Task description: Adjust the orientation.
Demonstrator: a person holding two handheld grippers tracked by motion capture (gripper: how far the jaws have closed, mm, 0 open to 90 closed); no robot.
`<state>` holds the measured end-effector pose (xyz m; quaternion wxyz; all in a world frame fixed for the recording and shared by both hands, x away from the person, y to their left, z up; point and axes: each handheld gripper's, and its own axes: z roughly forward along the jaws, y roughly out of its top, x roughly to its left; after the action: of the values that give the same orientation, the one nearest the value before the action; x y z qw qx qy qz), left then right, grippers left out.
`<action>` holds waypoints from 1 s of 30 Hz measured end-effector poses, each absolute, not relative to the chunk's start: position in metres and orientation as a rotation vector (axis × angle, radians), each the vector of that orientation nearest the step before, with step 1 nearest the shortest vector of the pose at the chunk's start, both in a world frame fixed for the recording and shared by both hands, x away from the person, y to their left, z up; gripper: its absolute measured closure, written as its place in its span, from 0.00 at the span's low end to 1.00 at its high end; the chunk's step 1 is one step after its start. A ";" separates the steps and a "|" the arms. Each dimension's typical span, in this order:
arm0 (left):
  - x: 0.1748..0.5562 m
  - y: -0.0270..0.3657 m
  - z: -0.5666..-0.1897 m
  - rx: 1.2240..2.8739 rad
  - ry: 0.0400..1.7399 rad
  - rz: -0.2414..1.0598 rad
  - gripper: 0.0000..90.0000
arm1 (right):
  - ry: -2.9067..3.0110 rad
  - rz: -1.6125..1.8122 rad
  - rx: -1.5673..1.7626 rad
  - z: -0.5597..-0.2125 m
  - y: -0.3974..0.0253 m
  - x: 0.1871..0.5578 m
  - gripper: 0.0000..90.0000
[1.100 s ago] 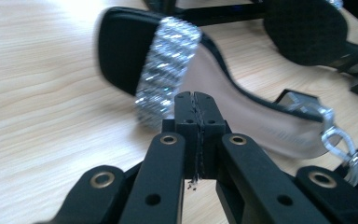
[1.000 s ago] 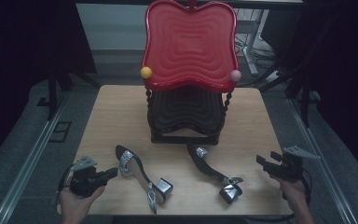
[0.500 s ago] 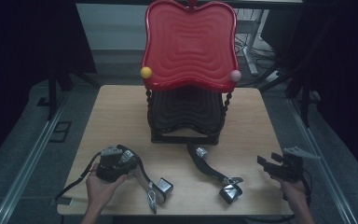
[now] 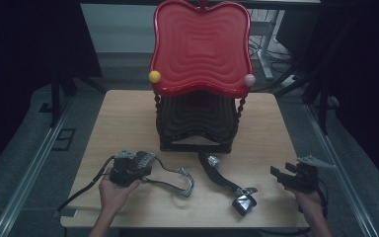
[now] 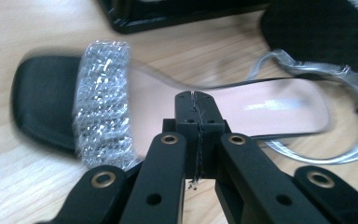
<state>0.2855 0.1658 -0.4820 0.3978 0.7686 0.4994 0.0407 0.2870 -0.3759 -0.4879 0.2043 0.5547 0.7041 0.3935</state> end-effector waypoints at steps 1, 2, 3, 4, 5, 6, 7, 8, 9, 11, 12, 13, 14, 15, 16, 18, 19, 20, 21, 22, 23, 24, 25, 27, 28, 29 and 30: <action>0.285 0.163 -0.478 1.947 1.251 0.105 1.00 | 1.964 1.097 1.547 -0.488 -0.376 0.287 0.34; 0.285 0.160 -0.473 1.951 1.237 0.110 1.00 | 1.963 1.098 1.548 -0.488 -0.376 0.287 0.34; 0.285 0.157 -0.468 1.957 1.224 0.114 1.00 | 1.962 1.100 1.550 -0.488 -0.376 0.287 0.35; 0.286 0.153 -0.463 1.960 1.212 0.115 1.00 | 1.959 1.103 1.558 -0.488 -0.377 0.287 0.35; 0.287 0.148 -0.458 1.960 1.201 0.113 1.00 | 1.959 1.103 1.558 -0.488 -0.377 0.287 0.35; 0.289 0.143 -0.454 1.962 1.187 0.112 1.00 | 1.960 1.104 1.558 -0.488 -0.377 0.287 0.35; 0.292 0.138 -0.449 1.963 1.174 0.107 1.00 | 1.959 1.102 1.559 -0.488 -0.378 0.287 0.35; 0.294 0.132 -0.446 1.966 1.163 0.101 1.00 | 1.959 1.102 1.559 -0.488 -0.378 0.287 0.35; 0.299 0.119 -0.440 1.974 1.145 0.094 1.00 | 1.956 1.103 1.563 -0.488 -0.379 0.287 0.35; 0.302 0.113 -0.437 1.980 1.138 0.089 1.00 | 1.947 1.105 1.575 -0.489 -0.381 0.287 0.35; 0.304 0.107 -0.436 1.988 1.132 0.083 1.00 | 1.947 1.105 1.575 -0.489 -0.381 0.287 0.35; 0.306 0.101 -0.434 1.991 1.128 0.070 1.00 | 1.946 1.100 1.585 -0.491 -0.383 0.287 0.35; 0.307 0.096 -0.434 1.999 1.120 0.064 1.00 | 1.946 1.100 1.585 -0.491 -0.383 0.287 0.35; 0.311 0.086 -0.434 2.013 1.112 0.052 1.00 | 1.940 1.099 1.595 -0.492 -0.385 0.287 0.35; 0.313 0.082 -0.436 2.022 1.112 0.047 1.00 | 1.936 1.102 1.598 -0.492 -0.386 0.287 0.35; 0.315 0.079 -0.437 2.030 1.116 0.045 1.00 | 1.934 1.103 1.601 -0.492 -0.386 0.287 0.35; 0.318 0.075 -0.439 2.035 1.119 0.037 1.00 | 1.933 1.104 1.600 -0.492 -0.386 0.288 0.35; 0.320 0.072 -0.441 2.035 1.123 0.025 1.00 | 1.934 1.104 1.600 -0.492 -0.386 0.288 0.35; 0.326 0.067 -0.448 2.024 1.139 -0.015 1.00 | 1.937 1.102 1.598 -0.492 -0.385 0.288 0.35; 0.328 0.064 -0.452 2.027 1.152 -0.023 1.00 | 1.940 1.100 1.597 -0.492 -0.385 0.288 0.35; 0.331 0.062 -0.456 2.029 1.163 -0.030 1.00 | 1.942 1.099 1.597 -0.492 -0.384 0.288 0.35; 0.331 0.062 -0.456 2.029 1.163 -0.030 1.00 | 1.942 1.099 1.597 -0.492 -0.384 0.288 0.35; 0.334 0.056 -0.466 2.039 1.181 -0.051 1.00 | 1.946 1.098 1.596 -0.492 -0.383 0.288 0.35; 0.336 0.049 -0.476 2.045 1.197 -0.071 1.00 | 1.953 1.092 1.592 -0.492 -0.383 0.288 0.35; 0.336 0.047 -0.480 2.065 1.195 -0.076 1.00 | 1.954 1.093 1.591 -0.492 -0.382 0.288 0.35; 0.336 0.047 -0.480 2.065 1.195 -0.076 1.00 | 1.954 1.093 1.591 -0.492 -0.382 0.288 0.35; 0.336 0.045 -0.484 2.065 1.193 -0.087 1.00 | 1.952 1.096 1.589 -0.492 -0.382 0.288 0.35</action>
<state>0.3362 0.0450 -0.4842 0.3686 0.8045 0.4646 -0.0339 0.2875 -0.3819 -0.4918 0.1968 0.5676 0.6971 0.3914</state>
